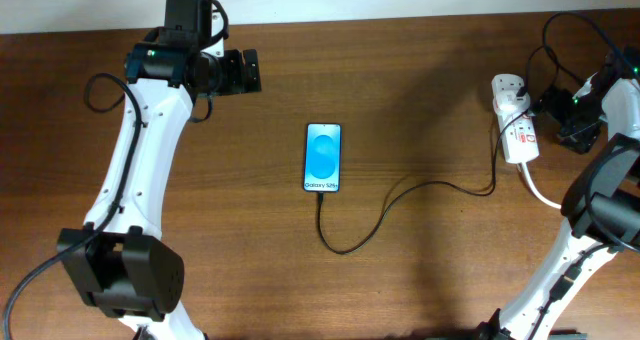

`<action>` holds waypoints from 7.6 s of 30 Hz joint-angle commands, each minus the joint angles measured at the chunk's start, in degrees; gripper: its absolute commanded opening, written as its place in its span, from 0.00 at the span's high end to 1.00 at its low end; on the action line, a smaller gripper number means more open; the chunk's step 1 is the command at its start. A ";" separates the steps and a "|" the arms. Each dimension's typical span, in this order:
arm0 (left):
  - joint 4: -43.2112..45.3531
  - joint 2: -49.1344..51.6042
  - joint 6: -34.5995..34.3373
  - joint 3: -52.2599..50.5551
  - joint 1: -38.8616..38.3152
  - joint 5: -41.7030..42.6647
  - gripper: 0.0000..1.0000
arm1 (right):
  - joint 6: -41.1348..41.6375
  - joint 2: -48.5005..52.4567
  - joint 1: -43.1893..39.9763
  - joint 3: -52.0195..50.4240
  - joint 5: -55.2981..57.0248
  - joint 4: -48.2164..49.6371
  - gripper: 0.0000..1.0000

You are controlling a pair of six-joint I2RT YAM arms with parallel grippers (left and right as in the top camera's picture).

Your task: Plug charger to phone and switch on socket

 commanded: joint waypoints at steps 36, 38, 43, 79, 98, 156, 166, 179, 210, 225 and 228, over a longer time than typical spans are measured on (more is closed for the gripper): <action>-0.09 0.13 0.50 -0.28 0.20 -0.61 0.01 | -2.12 -3.04 1.75 -0.70 -3.52 -6.38 0.02; -0.09 0.13 0.50 -0.28 0.20 -0.61 0.01 | -1.92 -8.48 0.66 -0.70 -3.50 -8.59 0.01; -0.09 0.13 0.48 -0.28 0.20 -0.61 0.01 | -0.46 -23.41 -0.55 -0.70 -3.08 -16.35 0.01; -0.09 0.13 0.48 -0.28 0.20 -0.61 0.01 | -8.17 -68.41 14.91 -31.54 -3.06 -25.81 0.02; -0.09 0.13 0.50 -0.28 0.17 -0.61 0.01 | -9.73 -113.04 29.68 -62.97 4.46 1.70 0.01; -0.09 0.13 0.48 -0.28 0.17 -0.61 0.01 | -15.45 -134.16 34.03 -109.87 10.71 50.27 0.02; -0.09 0.13 0.50 -0.28 0.20 -0.61 0.01 | -15.45 -134.16 34.03 -109.87 10.71 50.31 0.01; -0.13 0.13 0.48 -0.28 0.20 -0.63 0.01 | -15.45 -134.16 34.03 -109.87 10.71 50.31 0.02; 3.67 -44.33 0.50 -50.21 0.20 -12.44 0.01 | -15.45 -134.16 34.03 -109.87 10.71 50.31 0.02; 13.51 -83.91 2.03 -71.89 0.57 -10.88 0.01 | -15.45 -134.16 34.03 -109.87 10.71 50.31 0.02; 13.94 -83.93 2.05 -72.26 0.57 -10.91 0.01 | -15.45 -134.16 34.03 -109.87 10.71 50.31 0.02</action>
